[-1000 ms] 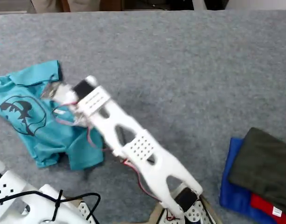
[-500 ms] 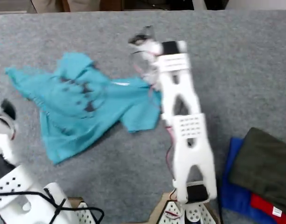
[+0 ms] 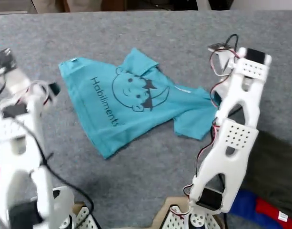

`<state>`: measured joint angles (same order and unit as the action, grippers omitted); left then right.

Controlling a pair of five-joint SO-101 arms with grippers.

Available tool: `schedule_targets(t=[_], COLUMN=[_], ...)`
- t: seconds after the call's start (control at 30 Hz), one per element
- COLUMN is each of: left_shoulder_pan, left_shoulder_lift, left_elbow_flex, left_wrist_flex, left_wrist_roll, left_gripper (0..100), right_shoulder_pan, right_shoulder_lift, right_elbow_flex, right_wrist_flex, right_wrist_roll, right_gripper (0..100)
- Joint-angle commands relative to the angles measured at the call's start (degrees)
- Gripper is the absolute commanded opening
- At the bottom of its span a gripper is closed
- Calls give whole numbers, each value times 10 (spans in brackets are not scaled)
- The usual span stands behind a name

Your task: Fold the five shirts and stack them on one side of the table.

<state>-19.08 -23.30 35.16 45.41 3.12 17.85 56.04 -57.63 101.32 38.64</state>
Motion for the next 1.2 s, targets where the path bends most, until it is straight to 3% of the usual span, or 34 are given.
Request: schedule_targets(t=[0.0, 0.17, 0.43, 0.63, 0.77, 1.0, 1.17], left_shoulder_pan=[37, 52, 49, 13, -10, 6, 15], left_shoulder_lift=[134, 369, 671, 821, 895, 937, 939], left_elbow_flex=[-158, -390, -833, -1073, -1161, -1177, -1214], left_wrist_flex=[-8, 11, 178, 285, 315, 326, 342], left_wrist_roll=[39, 88, 96, 100, 100, 100, 156], left_gripper=[257, 257, 257, 257, 257, 261, 283], right_shoulder_pan=[15, -9, -30, -29, -36, -65, -73], right_shoulder_lift=[-63, -84, -96, -96, -97, -94, -93], right_elbow_flex=[0, -1, -2, -5, -7, -28, -43], right_wrist_flex=[10, 10, 10, 10, 8, 4, -45], right_wrist_roll=[5, 3, -10, -10, -10, -50, -107], right_gripper=[4, 4, 4, 4, 4, 4, 4])
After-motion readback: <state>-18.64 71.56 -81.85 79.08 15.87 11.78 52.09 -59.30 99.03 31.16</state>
